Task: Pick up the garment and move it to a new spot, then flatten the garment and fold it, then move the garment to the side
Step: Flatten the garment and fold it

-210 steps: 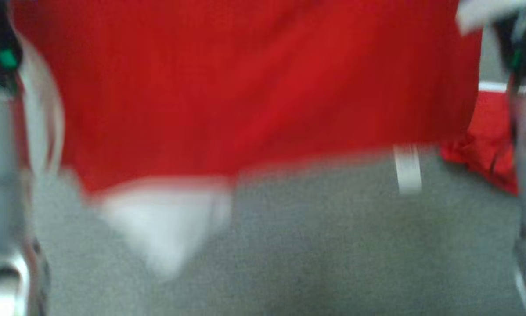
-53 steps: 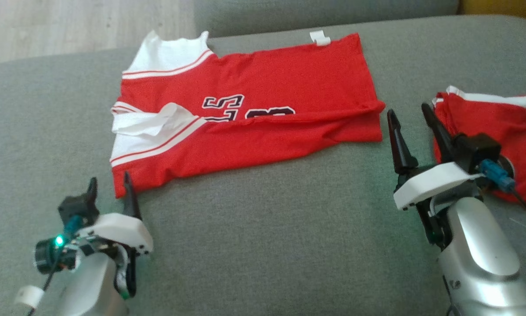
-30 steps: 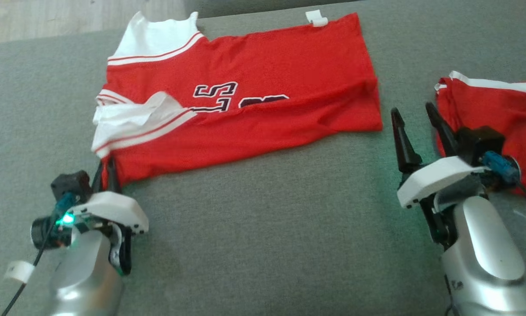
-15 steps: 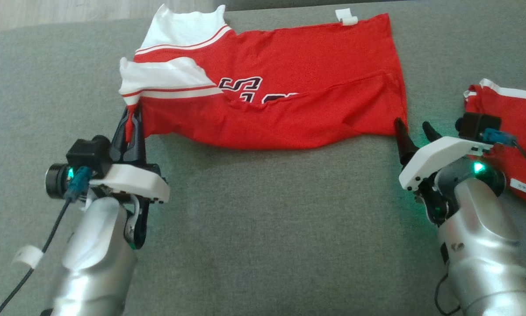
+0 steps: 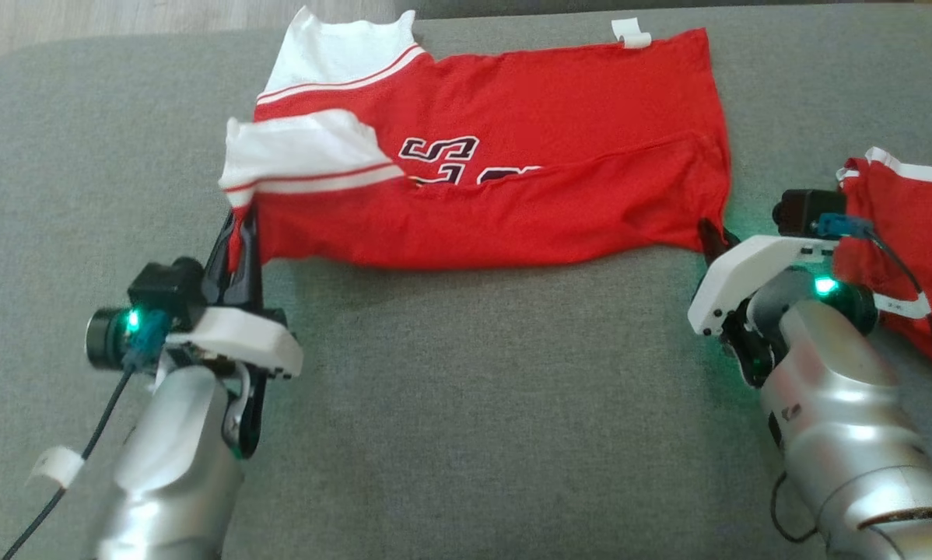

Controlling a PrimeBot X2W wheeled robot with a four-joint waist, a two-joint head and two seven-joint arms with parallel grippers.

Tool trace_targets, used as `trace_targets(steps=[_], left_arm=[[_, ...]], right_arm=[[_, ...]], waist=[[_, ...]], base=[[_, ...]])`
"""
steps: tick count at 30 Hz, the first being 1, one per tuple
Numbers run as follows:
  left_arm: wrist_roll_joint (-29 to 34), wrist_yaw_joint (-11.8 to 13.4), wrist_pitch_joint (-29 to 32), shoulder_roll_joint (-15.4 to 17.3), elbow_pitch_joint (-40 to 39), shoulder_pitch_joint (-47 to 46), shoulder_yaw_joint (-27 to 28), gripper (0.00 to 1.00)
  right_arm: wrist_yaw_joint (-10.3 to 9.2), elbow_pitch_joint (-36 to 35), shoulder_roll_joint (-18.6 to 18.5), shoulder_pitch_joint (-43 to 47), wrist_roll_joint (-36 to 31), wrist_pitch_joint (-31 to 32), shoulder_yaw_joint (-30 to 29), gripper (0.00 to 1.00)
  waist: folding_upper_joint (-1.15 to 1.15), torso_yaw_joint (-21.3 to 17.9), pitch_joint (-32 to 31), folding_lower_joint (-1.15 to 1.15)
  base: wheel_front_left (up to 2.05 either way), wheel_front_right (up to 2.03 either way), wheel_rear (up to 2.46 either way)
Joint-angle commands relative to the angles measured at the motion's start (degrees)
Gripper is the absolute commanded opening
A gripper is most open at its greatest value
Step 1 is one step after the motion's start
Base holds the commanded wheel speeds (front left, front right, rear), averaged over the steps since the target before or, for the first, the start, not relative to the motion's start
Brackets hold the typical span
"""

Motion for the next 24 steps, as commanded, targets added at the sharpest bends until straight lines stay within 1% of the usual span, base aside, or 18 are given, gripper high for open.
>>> trace_targets(steps=[1, 3, 5, 11, 16, 20, 23, 24], left_arm=[[-0.1, 0.3, -0.7, 2.0, -1.1, -0.8, 2.0, 0.0], [-0.5, 0.6, -0.7, 2.6, 0.1, -0.4, 2.6, 0.0], [-0.8, 0.8, -0.7, 3.0, 0.9, 0.1, 3.0, 0.0], [-1.2, 1.0, -0.7, 3.8, 2.6, 2.3, 3.5, 0.0], [-1.5, 1.1, -0.7, 4.0, 2.2, 5.9, 3.3, 0.0], [-2.1, 0.9, -0.4, 4.2, 0.0, 10.5, 3.0, 0.0], [-2.6, 1.3, 0.7, 4.7, -2.9, 14.9, 2.8, 0.0], [-2.6, 1.3, 0.7, 4.7, -2.9, 14.9, 2.8, 0.0]], right_arm=[[-0.04, -0.2, 0.9, -1.7, -1.1, -0.7, 0.8, 0.0], [-0.04, 1.7, 0.8, -2.2, -4.1, -2.1, -0.7, 0.0], [-0.04, 2.5, 0.6, -2.2, -5.7, -2.6, -1.4, 0.0], [-0.04, 2.8, 0.4, -0.7, -7.9, -3.5, -0.2, 0.0], [-0.04, 0.5, 0.6, 2.7, -5.5, -4.4, 2.6, 0.0], [-0.04, -3.0, 0.7, 7.0, -2.7, -4.1, 5.4, 0.0], [-0.04, -6.7, 0.7, 11.2, -0.7, -3.3, 7.1, 0.0], [-0.04, -6.7, 0.7, 11.2, -0.7, -3.3, 7.1, 0.0]], waist=[[0.0, -0.2, -0.3, 0.0], [0.0, -0.6, -1.0, 0.0], [0.0, -1.0, -1.7, 0.0], [0.0, -2.0, -4.6, 0.0], [0.0, -2.9, -8.3, 0.0], [0.0, -3.9, -11.4, 0.0], [0.0, -4.6, -13.7, 0.0], [0.0, -4.6, -13.7, 0.0]], base=[[0.0, 0.0, 0.0], [0.0, 0.0, 0.0], [0.0, 0.0, 0.0], [0.0, 0.0, 0.0], [0.0, 0.0, 0.0], [0.0, 0.0, 0.0], [0.0, 0.0, 0.0], [0.0, 0.0, 0.0]])
